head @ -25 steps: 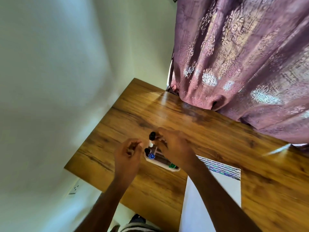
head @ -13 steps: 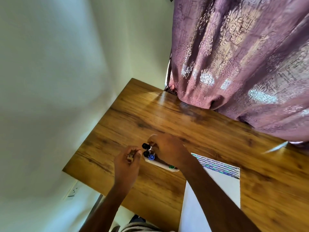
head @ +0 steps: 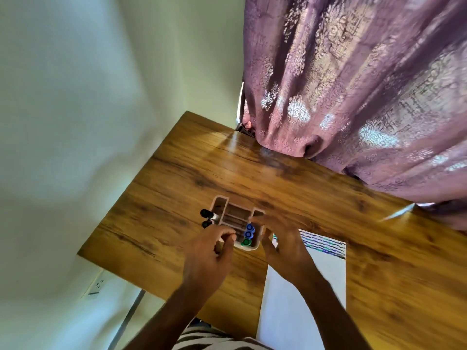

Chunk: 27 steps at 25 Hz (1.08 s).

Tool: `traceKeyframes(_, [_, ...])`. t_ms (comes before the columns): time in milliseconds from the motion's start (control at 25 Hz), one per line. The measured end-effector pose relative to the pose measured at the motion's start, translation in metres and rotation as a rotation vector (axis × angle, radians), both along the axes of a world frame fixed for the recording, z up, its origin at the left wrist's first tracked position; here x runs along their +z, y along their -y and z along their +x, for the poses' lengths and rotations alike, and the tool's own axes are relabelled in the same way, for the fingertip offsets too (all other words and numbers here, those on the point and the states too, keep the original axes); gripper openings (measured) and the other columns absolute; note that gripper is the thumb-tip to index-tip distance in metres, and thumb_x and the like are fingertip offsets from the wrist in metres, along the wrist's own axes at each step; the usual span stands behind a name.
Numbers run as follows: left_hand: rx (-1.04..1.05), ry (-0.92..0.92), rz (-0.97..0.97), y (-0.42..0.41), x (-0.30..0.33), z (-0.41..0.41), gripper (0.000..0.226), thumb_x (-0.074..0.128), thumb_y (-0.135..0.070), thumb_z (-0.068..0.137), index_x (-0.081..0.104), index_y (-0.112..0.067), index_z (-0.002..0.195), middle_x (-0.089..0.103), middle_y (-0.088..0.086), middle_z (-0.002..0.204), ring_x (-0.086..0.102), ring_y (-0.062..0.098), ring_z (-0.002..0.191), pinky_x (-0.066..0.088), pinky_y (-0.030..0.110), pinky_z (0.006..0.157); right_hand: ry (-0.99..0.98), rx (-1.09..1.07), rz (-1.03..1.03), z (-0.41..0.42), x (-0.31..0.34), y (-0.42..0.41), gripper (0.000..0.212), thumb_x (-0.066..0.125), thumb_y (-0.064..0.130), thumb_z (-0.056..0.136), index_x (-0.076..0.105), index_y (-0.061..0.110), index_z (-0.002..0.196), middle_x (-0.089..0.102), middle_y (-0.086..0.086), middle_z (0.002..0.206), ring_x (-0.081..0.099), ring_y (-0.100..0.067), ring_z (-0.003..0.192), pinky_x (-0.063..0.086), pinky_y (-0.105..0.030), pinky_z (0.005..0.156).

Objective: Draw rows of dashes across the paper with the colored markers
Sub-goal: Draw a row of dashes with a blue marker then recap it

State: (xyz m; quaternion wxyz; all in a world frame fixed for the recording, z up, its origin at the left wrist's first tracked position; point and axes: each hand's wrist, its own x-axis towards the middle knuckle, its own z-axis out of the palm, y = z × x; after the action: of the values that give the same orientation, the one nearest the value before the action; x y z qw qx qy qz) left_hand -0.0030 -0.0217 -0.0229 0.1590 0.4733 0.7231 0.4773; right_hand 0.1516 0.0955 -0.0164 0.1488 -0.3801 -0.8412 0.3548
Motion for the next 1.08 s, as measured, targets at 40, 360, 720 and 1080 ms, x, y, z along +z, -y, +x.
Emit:
traceKeyframes(40, [-0.011, 0.002, 0.0, -0.003, -0.002, 0.001, 0.02, 0.054, -0.033, 0.091, 0.069, -0.022, 0.099, 0.061, -0.022, 0.084, 0.058, -0.005, 0.065, 0.041, 0.006, 0.054, 0.036, 0.025, -0.016, -0.004, -0.002, 0.0, 0.048, 0.063, 0.002, 0.093, 0.062, 0.034, 0.128, 0.053, 0.013, 0.136, 0.049, 0.002, 0.122, 0.039, -0.005, 0.096])
traceKeyframes(360, [-0.098, 0.058, 0.031, -0.022, 0.007, 0.006, 0.024, 0.062, -0.042, 0.087, 0.069, -0.021, 0.096, 0.067, -0.017, 0.082, 0.064, 0.007, 0.072, 0.047, 0.015, 0.057, -0.251, -0.123, -0.032, 0.005, 0.021, -0.015, 0.018, 0.064, 0.023, 0.098, 0.062, 0.024, 0.116, 0.066, 0.015, 0.123, 0.062, -0.004, 0.112, 0.054, -0.031, 0.094])
traceKeyframes(720, [-0.317, 0.415, -0.049, -0.044, 0.028, 0.044, 0.022, 0.064, -0.045, 0.091, 0.067, -0.031, 0.108, 0.073, -0.009, 0.082, 0.068, 0.009, 0.068, 0.052, 0.022, 0.057, -0.272, 0.025, -0.047, 0.052, 0.03, 0.01, 0.034, 0.044, 0.026, 0.106, 0.049, 0.049, 0.131, 0.06, 0.033, 0.088, 0.062, -0.003, 0.076, 0.048, -0.016, 0.066])
traceKeyframes(1080, [-0.431, 0.635, -0.288, -0.04, 0.018, 0.059, 0.01, 0.064, -0.018, 0.095, 0.071, -0.015, 0.089, 0.062, -0.002, 0.054, 0.049, 0.009, 0.043, 0.038, 0.019, 0.043, -0.649, -0.361, -0.703, 0.118, 0.02, 0.01, 0.013, 0.07, 0.005, 0.088, 0.073, 0.01, 0.1, 0.066, -0.014, 0.071, 0.052, -0.021, 0.051, 0.044, -0.029, 0.049])
